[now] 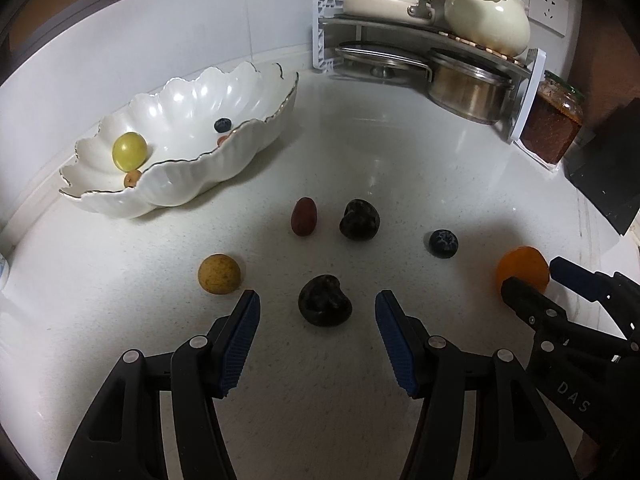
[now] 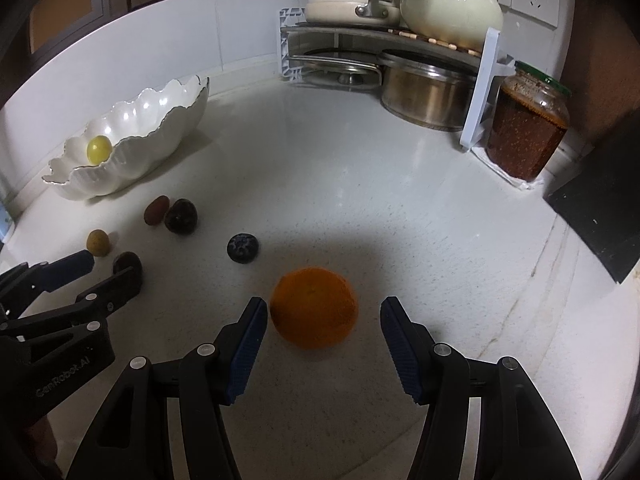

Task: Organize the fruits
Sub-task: 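Grasp a dark plum with left gripper while right gripper grasps the orange mandarin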

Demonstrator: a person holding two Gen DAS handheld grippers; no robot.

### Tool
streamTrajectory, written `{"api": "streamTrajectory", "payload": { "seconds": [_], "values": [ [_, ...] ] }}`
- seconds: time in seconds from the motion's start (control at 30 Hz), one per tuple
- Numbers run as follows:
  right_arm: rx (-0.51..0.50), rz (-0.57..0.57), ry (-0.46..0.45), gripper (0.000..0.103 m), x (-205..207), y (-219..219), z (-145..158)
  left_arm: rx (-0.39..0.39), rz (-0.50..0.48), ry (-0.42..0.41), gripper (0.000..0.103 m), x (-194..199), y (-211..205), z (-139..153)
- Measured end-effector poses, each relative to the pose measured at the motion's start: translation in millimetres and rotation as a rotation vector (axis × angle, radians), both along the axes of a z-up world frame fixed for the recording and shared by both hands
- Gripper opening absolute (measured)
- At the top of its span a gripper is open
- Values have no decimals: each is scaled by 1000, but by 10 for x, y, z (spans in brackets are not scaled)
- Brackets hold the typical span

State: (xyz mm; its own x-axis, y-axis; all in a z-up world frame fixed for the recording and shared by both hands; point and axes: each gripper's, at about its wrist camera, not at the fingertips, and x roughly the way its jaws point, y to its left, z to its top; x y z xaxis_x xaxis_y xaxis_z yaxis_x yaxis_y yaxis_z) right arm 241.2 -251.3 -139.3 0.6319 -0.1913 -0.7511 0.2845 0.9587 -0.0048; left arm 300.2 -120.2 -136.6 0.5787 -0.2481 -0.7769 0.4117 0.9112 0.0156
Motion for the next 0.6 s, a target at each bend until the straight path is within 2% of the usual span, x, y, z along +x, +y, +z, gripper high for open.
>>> {"api": "streamTrajectory", "payload": {
  "seconds": [0.33, 0.43, 0.6],
  "values": [
    [18, 4, -3, 59, 42, -46, -46, -7, 12, 22, 50, 65, -27, -88],
    [25, 8, -3, 53, 55, -51, -53, -11, 13, 28, 47, 87, -38, -108],
    [42, 17, 3, 48, 69, -63, -71, -22, 13, 51, 31, 116, -42, -144]
  ]
}}
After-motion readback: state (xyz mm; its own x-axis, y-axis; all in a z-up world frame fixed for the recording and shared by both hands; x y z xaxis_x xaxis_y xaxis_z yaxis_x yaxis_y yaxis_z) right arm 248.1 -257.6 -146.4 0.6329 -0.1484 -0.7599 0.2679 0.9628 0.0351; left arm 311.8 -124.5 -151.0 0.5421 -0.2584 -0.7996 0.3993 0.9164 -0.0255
